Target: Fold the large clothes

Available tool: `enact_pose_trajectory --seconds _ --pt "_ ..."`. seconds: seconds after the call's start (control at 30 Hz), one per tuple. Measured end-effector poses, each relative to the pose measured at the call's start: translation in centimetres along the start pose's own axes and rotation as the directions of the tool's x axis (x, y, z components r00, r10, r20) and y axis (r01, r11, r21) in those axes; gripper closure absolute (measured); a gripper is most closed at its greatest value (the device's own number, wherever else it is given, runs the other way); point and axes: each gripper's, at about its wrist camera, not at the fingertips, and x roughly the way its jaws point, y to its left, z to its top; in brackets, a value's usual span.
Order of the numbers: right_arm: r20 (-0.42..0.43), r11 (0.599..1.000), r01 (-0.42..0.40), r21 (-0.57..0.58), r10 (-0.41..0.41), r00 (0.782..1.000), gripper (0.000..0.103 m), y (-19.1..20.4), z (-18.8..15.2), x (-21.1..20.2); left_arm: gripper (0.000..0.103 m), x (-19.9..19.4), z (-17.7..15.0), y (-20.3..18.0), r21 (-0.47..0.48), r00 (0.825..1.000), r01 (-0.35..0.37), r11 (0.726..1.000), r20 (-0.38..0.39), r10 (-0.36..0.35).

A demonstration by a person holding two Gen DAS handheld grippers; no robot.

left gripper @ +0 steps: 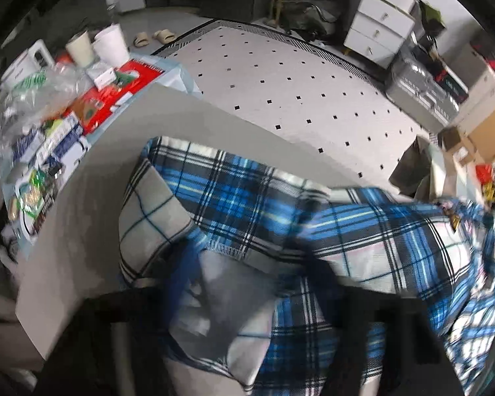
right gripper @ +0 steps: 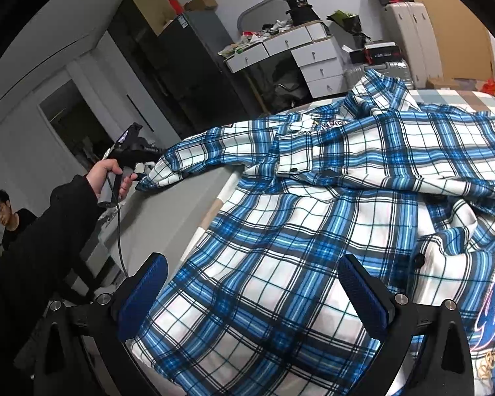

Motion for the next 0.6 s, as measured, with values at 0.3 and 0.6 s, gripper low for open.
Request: enact_pose_trajectory --seconds 0.3,0.6 --pt "0.001 1.000 -0.015 0.010 0.015 1.000 0.000 0.0 -0.3 0.2 0.103 -5.6 -2.8 6.5 -0.084 0.938 0.166 0.983 0.321 -0.131" --pt "-0.014 0.998 -0.051 0.036 0.052 0.999 0.000 -0.1 -0.5 1.2 0.103 -6.1 -11.7 19.0 -0.449 0.844 0.449 0.773 0.496 -0.203"
